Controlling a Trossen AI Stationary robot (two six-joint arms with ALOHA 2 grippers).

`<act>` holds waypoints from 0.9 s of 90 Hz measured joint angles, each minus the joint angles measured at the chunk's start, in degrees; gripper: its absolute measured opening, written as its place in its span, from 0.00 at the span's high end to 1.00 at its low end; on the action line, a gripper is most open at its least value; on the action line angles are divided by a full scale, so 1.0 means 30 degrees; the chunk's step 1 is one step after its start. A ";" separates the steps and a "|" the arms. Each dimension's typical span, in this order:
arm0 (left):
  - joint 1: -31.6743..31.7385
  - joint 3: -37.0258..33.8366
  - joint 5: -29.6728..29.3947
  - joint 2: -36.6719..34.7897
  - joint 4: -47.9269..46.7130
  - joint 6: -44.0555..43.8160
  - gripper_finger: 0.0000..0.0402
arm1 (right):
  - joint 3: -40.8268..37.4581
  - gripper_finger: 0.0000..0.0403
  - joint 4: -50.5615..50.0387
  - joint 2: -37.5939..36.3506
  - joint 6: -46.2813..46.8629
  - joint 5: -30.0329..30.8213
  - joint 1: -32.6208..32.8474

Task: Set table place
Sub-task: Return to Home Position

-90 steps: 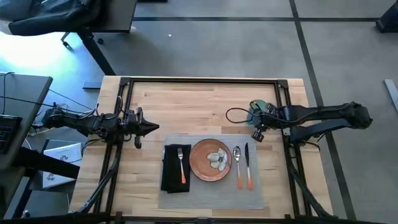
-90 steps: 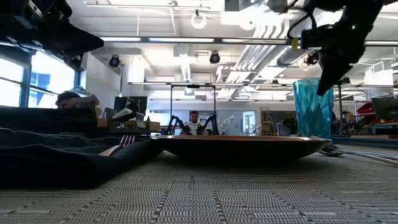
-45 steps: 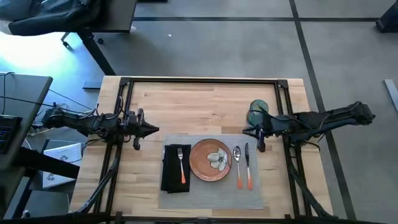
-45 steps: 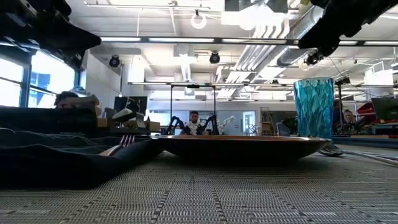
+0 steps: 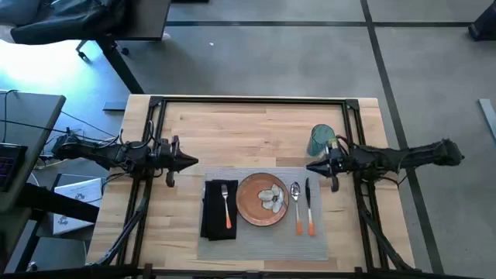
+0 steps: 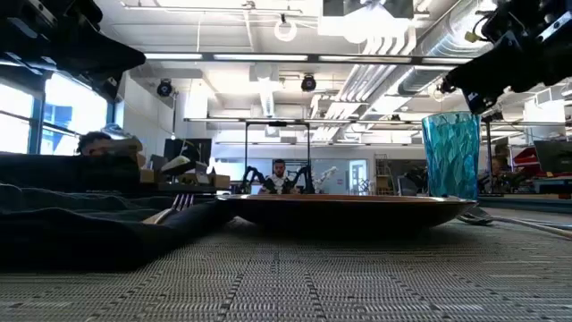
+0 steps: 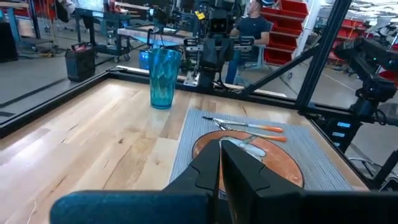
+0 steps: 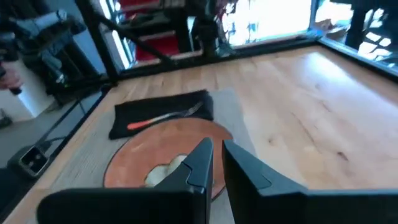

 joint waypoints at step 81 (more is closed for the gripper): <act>0.0714 0.0000 0.1991 0.0004 0.0165 0.0884 1.00 | -0.2444 0.95 -0.0022 -0.2945 -0.0803 0.0306 -0.0029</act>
